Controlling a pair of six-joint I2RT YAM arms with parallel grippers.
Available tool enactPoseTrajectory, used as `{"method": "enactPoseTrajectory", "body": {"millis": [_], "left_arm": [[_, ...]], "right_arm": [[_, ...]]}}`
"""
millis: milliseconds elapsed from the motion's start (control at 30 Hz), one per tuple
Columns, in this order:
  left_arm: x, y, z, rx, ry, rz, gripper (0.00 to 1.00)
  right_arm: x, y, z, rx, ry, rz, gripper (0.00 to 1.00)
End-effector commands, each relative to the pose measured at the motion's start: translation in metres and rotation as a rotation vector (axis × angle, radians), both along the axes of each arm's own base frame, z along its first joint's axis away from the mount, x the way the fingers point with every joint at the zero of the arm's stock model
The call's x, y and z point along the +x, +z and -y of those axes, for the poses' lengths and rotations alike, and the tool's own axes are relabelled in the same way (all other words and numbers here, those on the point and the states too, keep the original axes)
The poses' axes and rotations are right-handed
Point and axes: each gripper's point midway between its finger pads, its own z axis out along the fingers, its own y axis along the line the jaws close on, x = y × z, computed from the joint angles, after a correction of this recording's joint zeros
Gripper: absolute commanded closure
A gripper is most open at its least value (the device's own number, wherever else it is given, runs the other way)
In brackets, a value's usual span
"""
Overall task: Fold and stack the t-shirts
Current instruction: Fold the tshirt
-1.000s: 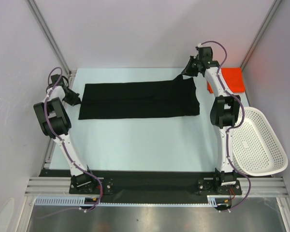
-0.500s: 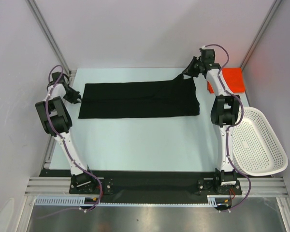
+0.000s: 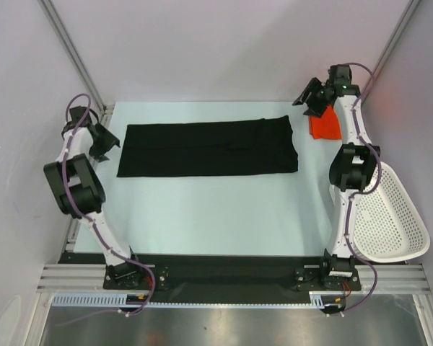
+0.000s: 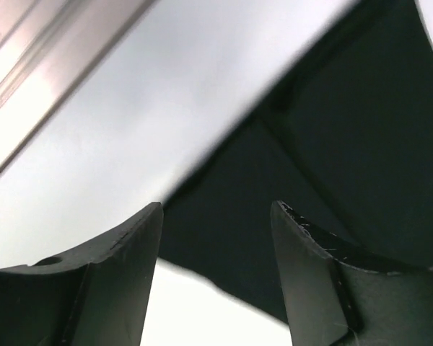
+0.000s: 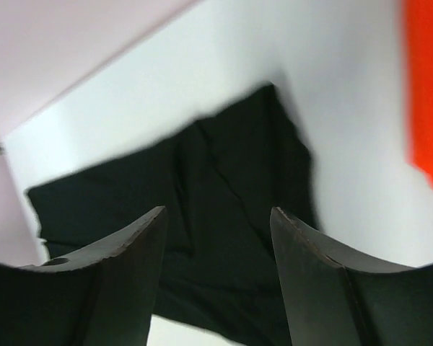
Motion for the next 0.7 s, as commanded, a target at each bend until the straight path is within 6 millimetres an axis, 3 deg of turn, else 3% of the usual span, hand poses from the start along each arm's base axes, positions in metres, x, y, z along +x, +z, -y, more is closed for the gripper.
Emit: {"method": "enactPoseTrajectory", "body": {"millis": [0,33,67,133,167,200,300,467,667], "left_arm": [[-0.012,0.053,0.015,0.035,-0.075,0.139,0.34],[-0.026,0.039,0.025,0.008,-0.088,0.116,0.34],[-0.030,0.050,0.036,-0.020,-0.119,0.161,0.34],[-0.047,0.032,0.054,-0.081,-0.152,0.147,0.35],[-0.053,0.032,0.062,-0.111,-0.173,0.155,0.35],[-0.055,0.028,0.068,-0.131,-0.192,0.163,0.40],[-0.078,0.002,0.087,-0.208,-0.221,0.146,0.47],[-0.075,-0.007,0.106,-0.307,-0.270,0.176,0.55],[-0.059,-0.004,0.102,-0.302,-0.288,0.178,0.59]], "right_arm": [[-0.063,0.040,0.012,-0.151,0.058,-0.062,0.34],[-0.074,0.035,0.011,-0.179,0.073,-0.088,0.32],[-0.094,0.026,0.011,-0.199,0.089,-0.128,0.29],[-0.108,0.017,0.010,-0.261,0.120,-0.141,0.17],[-0.125,-0.007,0.011,-0.270,0.133,-0.209,0.15],[-0.132,-0.005,0.010,-0.278,0.149,-0.203,0.14],[-0.157,-0.029,0.006,-0.285,0.178,-0.266,0.18],[-0.176,-0.063,-0.006,-0.310,0.230,-0.297,0.32],[-0.176,-0.091,-0.005,-0.398,0.295,-0.329,0.32]]}}
